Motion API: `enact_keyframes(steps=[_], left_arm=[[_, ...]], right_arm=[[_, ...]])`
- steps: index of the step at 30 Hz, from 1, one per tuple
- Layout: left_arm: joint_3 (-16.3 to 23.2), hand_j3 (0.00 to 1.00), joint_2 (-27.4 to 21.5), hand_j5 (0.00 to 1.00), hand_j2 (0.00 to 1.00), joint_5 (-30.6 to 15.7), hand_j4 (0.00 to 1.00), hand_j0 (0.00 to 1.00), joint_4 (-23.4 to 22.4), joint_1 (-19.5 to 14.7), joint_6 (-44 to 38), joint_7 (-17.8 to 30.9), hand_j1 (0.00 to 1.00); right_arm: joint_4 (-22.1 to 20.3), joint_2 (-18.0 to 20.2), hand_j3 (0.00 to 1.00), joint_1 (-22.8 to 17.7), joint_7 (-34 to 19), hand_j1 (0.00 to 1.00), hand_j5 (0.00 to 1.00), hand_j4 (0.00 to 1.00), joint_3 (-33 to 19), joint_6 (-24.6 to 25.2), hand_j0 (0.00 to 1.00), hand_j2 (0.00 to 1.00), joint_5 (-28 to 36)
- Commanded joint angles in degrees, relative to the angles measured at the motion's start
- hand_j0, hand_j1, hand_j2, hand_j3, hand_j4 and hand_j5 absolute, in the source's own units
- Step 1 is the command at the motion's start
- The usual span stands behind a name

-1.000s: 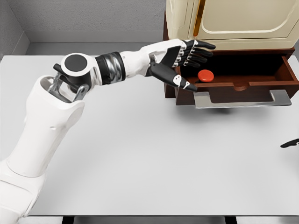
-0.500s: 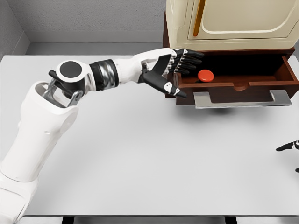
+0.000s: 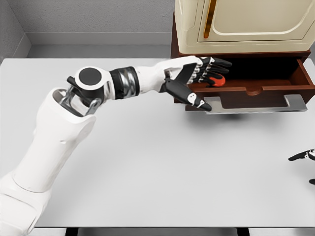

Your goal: Put the switch into the drawer with left arm, and close the drawer with right arm

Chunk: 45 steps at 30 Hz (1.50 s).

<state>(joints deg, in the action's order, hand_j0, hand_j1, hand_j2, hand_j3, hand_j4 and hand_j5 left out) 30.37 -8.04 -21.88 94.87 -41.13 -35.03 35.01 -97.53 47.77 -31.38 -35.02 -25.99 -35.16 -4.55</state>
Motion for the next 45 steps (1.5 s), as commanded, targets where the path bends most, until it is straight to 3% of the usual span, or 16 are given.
enact_keyframes(steps=[1,8,15,23,34,45], left_arm=[[0.39,0.94,0.48,0.94,0.94,-0.09,0.94,0.94,-0.3,0.0,0.03,-0.01,0.94],[0.48,0.95,0.75,0.95,0.95,0.0,0.95,0.95,-2.58,-0.53,0.03,-0.01,0.95],[0.83,1.0,6.28,1.0,1.0,0.08,1.0,1.0,-7.68,-3.87,0.03,-0.01,1.0],[0.83,1.0,6.81,1.0,1.0,0.0,1.0,1.0,-7.77,-3.96,0.03,-0.01,1.0],[0.66,1.0,2.95,1.0,1.0,-0.27,1.0,1.0,-7.42,-3.43,0.03,-0.01,1.0],[0.04,1.0,-4.79,1.0,1.0,-1.41,1.0,1.0,-5.84,-2.11,0.03,-0.01,1.0]], right_arm=[[-0.03,0.04,0.76,0.0,0.02,0.76,0.76,0.76,0.15,0.16,0.76,0.76,0.33],[0.06,-0.14,0.77,0.0,0.02,0.77,0.77,0.77,0.51,0.16,0.77,0.77,-0.46],[0.06,-0.14,0.74,0.0,0.02,0.74,0.74,0.74,0.51,0.16,0.74,0.74,-0.46],[0.06,-0.14,0.75,0.0,0.02,0.75,0.75,0.75,0.59,0.16,0.75,0.75,-0.55],[0.15,-0.14,0.76,0.0,0.02,0.76,0.76,0.76,0.42,0.16,0.76,0.76,-0.63],[0.15,-0.14,0.78,0.0,0.02,0.78,0.78,0.78,0.59,0.16,0.78,0.78,-0.63]])
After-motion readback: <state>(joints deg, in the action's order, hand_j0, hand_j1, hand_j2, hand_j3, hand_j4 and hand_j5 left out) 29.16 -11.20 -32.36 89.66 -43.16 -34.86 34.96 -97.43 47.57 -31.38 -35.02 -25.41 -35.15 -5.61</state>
